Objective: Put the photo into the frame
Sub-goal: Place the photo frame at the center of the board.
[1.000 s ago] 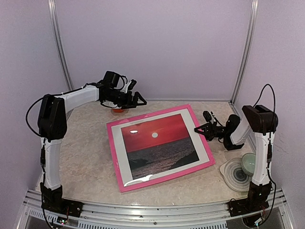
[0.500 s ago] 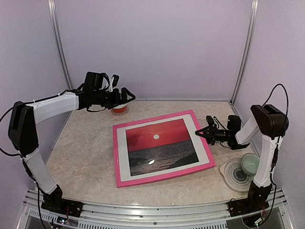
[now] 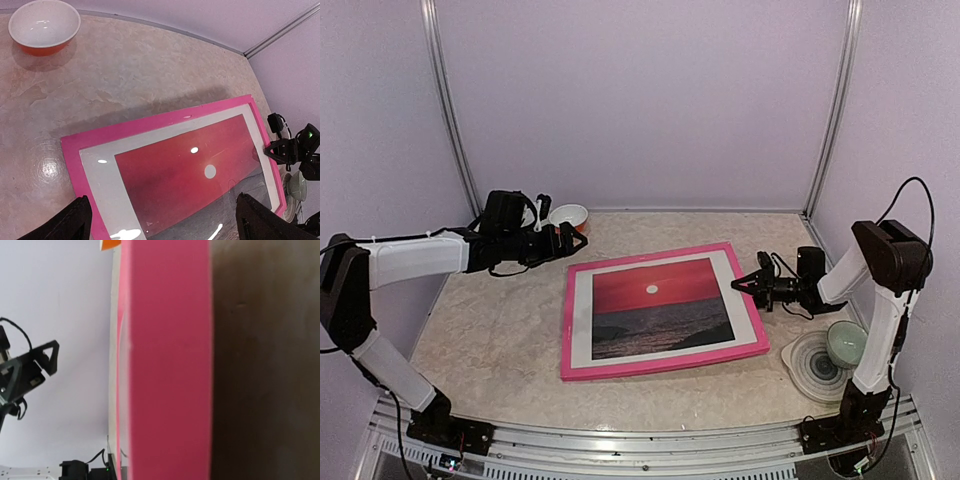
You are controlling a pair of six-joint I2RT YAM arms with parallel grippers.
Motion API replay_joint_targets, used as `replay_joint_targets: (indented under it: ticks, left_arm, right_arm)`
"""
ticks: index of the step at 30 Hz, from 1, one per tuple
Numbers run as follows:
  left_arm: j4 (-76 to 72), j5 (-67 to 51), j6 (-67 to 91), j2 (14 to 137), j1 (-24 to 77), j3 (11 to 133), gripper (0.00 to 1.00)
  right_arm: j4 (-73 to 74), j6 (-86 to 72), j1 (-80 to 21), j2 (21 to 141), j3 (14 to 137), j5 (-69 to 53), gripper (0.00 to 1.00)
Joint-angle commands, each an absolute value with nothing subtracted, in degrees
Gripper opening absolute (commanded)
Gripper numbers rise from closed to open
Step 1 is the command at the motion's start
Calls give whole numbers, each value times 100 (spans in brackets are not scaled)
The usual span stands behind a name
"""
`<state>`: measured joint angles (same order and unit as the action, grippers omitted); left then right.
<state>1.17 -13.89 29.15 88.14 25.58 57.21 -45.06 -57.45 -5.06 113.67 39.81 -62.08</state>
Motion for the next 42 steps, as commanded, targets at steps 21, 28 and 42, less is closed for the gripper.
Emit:
replay_joint_targets:
  ticks: [21, 28, 42]
  left_arm:
    - [-554, -789, 3223, 8439, 2387, 4809, 99]
    - [-606, -862, 3216, 8430, 2369, 4770, 99]
    - [-505, -832, 3200, 8217, 2304, 4791, 99]
  right_arm:
    - [-4215, -5024, -861, 11453, 4202, -3932, 25]
    - [-2839, -4325, -922, 11001, 4467, -3473, 49]
    - [-1526, -3601, -1221, 10385, 4716, -2971, 56]
